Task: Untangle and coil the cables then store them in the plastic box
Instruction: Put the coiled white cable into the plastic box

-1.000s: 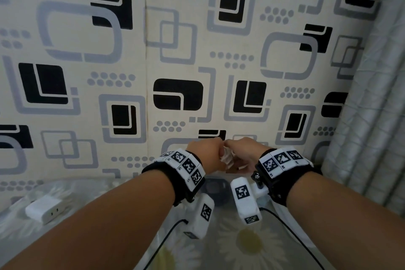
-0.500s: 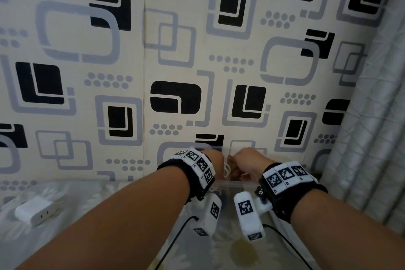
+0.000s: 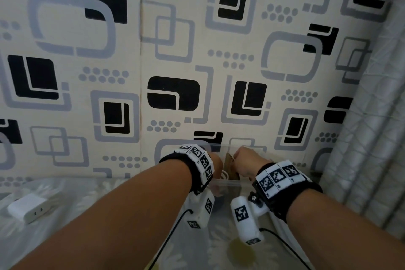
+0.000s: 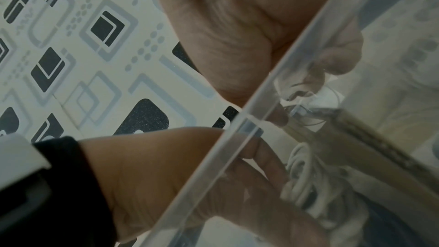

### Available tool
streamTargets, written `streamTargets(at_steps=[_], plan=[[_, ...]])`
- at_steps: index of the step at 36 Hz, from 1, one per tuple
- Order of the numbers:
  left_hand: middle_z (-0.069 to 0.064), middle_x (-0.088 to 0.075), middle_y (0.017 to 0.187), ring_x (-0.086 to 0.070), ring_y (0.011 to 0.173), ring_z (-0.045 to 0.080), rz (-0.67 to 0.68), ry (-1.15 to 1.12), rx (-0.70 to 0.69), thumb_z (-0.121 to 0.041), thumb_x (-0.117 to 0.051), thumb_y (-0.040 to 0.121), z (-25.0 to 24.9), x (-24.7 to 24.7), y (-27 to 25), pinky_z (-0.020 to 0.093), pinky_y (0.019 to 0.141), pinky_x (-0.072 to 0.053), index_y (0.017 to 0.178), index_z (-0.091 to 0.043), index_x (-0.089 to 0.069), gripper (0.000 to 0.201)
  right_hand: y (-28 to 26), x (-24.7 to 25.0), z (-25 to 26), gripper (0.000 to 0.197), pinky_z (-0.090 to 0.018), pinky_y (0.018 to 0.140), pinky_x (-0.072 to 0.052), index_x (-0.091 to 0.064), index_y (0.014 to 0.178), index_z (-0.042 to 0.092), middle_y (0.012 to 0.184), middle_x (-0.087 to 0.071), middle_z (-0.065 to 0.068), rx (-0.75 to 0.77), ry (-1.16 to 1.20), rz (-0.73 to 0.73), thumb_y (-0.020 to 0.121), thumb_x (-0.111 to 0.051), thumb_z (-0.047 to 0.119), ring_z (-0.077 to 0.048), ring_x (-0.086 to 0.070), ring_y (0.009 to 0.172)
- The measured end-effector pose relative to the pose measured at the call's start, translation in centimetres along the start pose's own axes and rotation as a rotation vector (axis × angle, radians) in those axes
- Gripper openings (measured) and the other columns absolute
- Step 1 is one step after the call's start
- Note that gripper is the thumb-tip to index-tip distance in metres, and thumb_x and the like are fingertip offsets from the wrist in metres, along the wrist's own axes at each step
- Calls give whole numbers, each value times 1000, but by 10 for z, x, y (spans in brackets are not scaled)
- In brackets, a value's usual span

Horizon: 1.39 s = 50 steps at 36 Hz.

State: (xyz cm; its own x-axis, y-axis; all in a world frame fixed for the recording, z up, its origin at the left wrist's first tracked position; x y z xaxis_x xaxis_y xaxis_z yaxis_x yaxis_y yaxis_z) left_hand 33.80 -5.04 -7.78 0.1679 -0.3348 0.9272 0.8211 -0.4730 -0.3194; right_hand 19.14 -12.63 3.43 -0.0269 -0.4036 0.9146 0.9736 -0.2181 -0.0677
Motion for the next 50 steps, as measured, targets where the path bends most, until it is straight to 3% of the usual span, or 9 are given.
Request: streamTargets(at_steps=[3,6,9,14,23,27,33,37,50], plan=[[-15,-65,110,-61,85,16,-6,-54,-39,-65,-68,56,20,-22,63,42,78,-55,82,-63,-53,30,1,1,-1,19,-27,69,-40,-57,105,1,103,-62,-15,-7,-1,0,95,-46,13,-23,-53,87],[-15,-66,113,-62,86,14,-68,-110,8,-61,-69,66,12,27,-20,37,77,-57,84,-68,-48,28,1,3,-1,11,-25,61,-40,-54,100,6,97,-60,-12,-5,6,-9,93,-47,9,-22,-53,83],[1,-66,117,-63,107,19,-149,-185,13,-36,-64,89,-19,62,-130,28,85,-49,117,-20,-66,32,-1,5,0,16,-24,64,-44,-55,106,6,104,-62,-11,-16,0,-1,92,-47,7,-22,-58,87],[6,-64,117,-59,111,24,-270,-419,58,-35,-59,92,-15,85,-165,33,95,-48,117,-9,-63,36,-10,10,5,40,-29,87,-43,-44,132,5,129,-56,-13,6,53,-34,95,-51,17,-26,-55,115],[6,-66,101,-57,90,18,-509,-663,118,-39,-58,92,55,107,-223,27,76,-43,101,-11,-68,31,-41,32,71,26,-32,83,-47,-56,114,6,107,-60,-9,190,284,-138,89,-57,16,-23,-56,98],[4,-64,99,-54,89,16,-545,-665,188,-41,-57,93,91,104,-257,25,76,-38,104,-12,-64,32,-60,25,121,18,-26,57,-40,-57,105,7,77,-56,-3,265,370,-56,89,-55,15,-17,-52,67],[8,-66,107,-61,104,24,-489,-735,291,-43,-59,92,148,66,-304,32,86,-48,106,-11,-63,35,-82,-8,171,4,-24,45,-38,-51,90,15,74,-49,-6,277,460,106,92,-54,13,-17,-47,54],[6,-62,105,-54,91,19,-383,-688,386,-45,-56,93,178,23,-333,27,78,-40,109,-16,-63,34,-93,-47,192,10,-27,54,-44,-52,104,14,84,-52,-6,232,546,245,94,-55,16,-17,-53,62],[10,-44,145,-45,131,28,-197,-675,711,-48,-69,83,242,-105,-384,36,104,-37,142,-20,-43,70,-120,-145,241,9,-34,66,-51,-54,99,10,91,-51,-6,164,619,498,94,-53,17,-18,-58,69]])
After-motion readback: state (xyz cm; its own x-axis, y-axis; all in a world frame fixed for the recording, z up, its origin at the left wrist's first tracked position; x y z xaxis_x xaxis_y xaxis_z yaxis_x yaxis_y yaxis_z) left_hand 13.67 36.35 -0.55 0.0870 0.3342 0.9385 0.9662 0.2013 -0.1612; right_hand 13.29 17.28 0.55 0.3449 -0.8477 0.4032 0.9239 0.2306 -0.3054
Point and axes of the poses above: each hand's wrist, its own y-axis towards the middle knuckle, its own x-axis out of the back of the hand, z = x × y, the point moved 8 cm from there along y, towards the middle knuckle
